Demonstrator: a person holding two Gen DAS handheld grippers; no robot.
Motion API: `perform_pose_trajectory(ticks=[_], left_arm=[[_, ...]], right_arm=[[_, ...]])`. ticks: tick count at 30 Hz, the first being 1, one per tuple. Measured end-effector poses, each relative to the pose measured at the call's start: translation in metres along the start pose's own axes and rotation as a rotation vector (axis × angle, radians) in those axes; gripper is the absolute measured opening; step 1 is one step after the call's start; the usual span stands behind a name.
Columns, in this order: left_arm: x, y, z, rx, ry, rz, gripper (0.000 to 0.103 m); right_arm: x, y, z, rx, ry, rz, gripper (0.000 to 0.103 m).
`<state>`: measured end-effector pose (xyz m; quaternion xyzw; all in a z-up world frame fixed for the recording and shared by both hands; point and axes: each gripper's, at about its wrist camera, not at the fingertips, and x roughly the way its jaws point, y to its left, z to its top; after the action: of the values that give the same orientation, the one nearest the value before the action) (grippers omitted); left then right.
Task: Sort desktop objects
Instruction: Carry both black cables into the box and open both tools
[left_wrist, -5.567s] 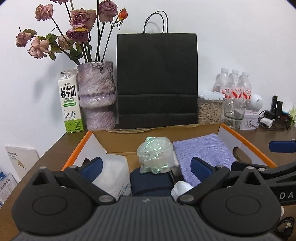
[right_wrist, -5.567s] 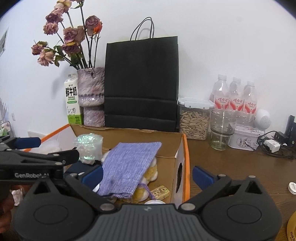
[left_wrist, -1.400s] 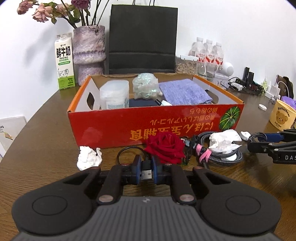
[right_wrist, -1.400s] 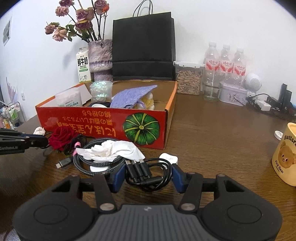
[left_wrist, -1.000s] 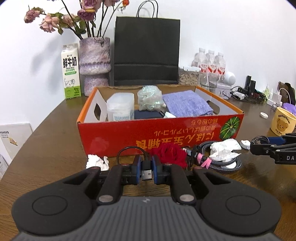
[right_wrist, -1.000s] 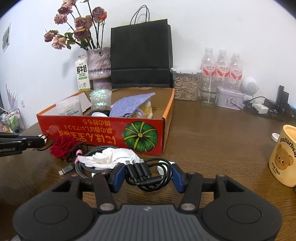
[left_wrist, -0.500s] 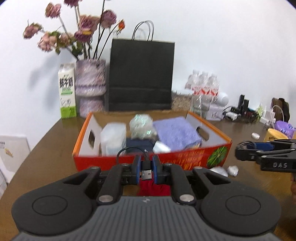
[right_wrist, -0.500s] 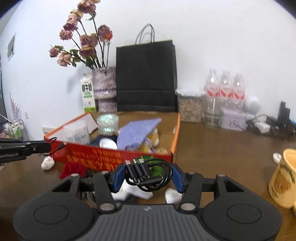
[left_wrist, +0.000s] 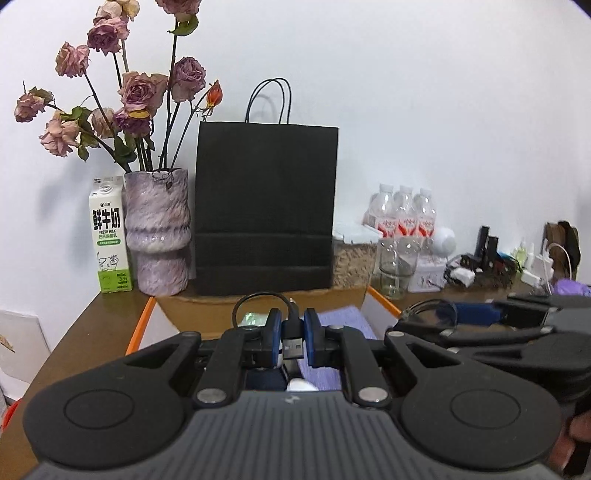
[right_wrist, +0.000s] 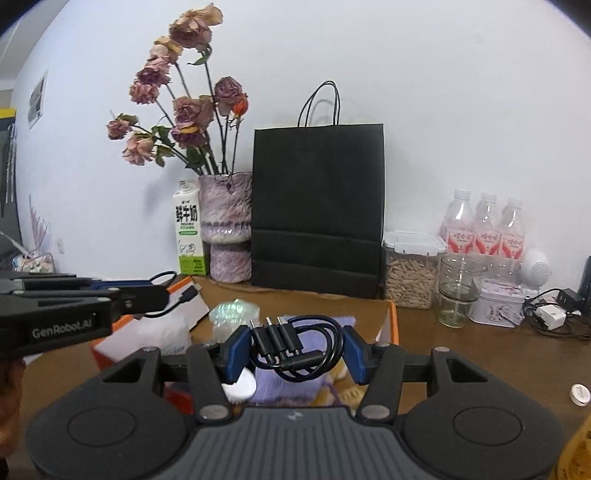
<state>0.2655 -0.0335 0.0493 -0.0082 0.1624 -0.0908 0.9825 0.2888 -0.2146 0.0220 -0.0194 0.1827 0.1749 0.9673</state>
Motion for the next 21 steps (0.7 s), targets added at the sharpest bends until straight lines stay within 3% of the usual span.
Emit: perform_pose_trajectory(ticks=[12, 19, 21], left_arm=[[0.067, 0.012, 0.001, -0.025, 0.07, 0.038, 0.014], [0.081, 0.013, -0.008, 0.022, 0.074, 0.054, 0.014], [0.081, 0.013, -0.009, 0.042, 0.063, 0.073, 0.019]], right_arm=[[0.067, -0.019, 0.004, 0.038, 0.056, -0.049, 0.052], [0.082, -0.026, -0.007, 0.047, 0.107, -0.055, 0.053], [0.083, -0.026, -0.008, 0.051, 0.101, -0.048, 0.056]])
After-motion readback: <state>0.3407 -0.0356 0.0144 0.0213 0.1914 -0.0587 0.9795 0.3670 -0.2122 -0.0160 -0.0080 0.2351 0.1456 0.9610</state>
